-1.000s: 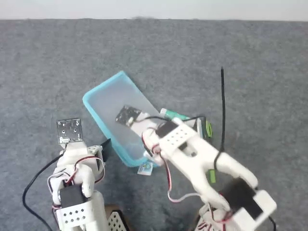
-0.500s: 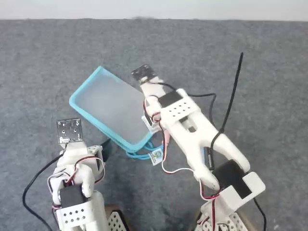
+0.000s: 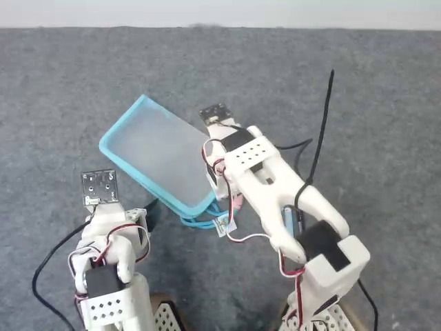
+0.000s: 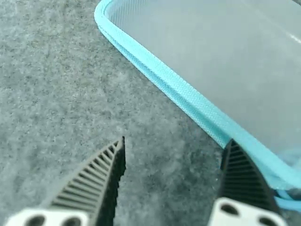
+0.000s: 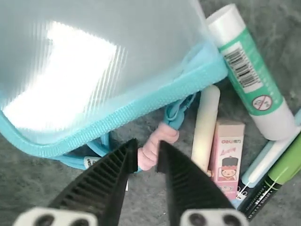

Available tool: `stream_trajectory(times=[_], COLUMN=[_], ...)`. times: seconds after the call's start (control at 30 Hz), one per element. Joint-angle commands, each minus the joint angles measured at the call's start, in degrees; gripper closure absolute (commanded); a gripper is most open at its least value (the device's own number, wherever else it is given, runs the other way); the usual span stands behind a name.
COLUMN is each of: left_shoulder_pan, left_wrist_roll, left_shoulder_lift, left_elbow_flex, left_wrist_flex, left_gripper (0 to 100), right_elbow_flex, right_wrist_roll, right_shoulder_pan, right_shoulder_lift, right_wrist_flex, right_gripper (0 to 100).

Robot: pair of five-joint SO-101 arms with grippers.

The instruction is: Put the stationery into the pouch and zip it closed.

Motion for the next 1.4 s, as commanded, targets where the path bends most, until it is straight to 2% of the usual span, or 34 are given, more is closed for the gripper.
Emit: stream_trajectory(times=[0.0,0.57,0.63,0.8,0.87,1.0,1.17,1.23,1.3,1.37], left_shoulder_pan=[0.4,0.4,0.4,0.4,0.4,0.4,-0.1,-1.1,-5.1,-8.8], left_wrist_roll=[0.3,0.3,0.3,0.3,0.3,0.3,0.3,0.1,-4.0,-11.9], left_shoulder_lift=[-1.1,-1.1,-1.1,-1.1,-1.1,-1.1,-1.2,-1.2,-1.2,-1.2], left_elbow_flex=[-0.4,-0.4,-0.4,-0.4,-0.4,-0.4,-0.4,-0.4,-0.4,-0.4], left_wrist_flex=[0.2,0.2,0.2,0.2,0.2,0.2,-0.2,-2.6,-4.7,-6.8], left_gripper=[69,69,69,69,69,69,69,69,69,69], right_elbow_flex=[-1.0,-1.1,-1.2,-2.4,-2.4,-4.7,-5.8,-5.6,-4.0,-1.1], right_wrist_roll=[-0.6,-0.8,-0.6,-0.5,-0.1,7.4,7.6,7.8,7.6,7.9], right_shoulder_pan=[0.5,0.5,0.7,2.2,3.9,7.8,10.0,10.8,11.6,12.1], right_shoulder_lift=[-1.0,10.2,10.1,9.7,9.6,9.1,1.9,-2.3,-7.2,-12.7], right_wrist_flex=[1.5,-1.7,-1.6,-1.7,-1.6,-0.1,3.0,3.1,2.9,2.2], right_gripper=[80.9,79.5,82.1,99.8,97.6,99.1,99.1,99.1,99.1,99.1])
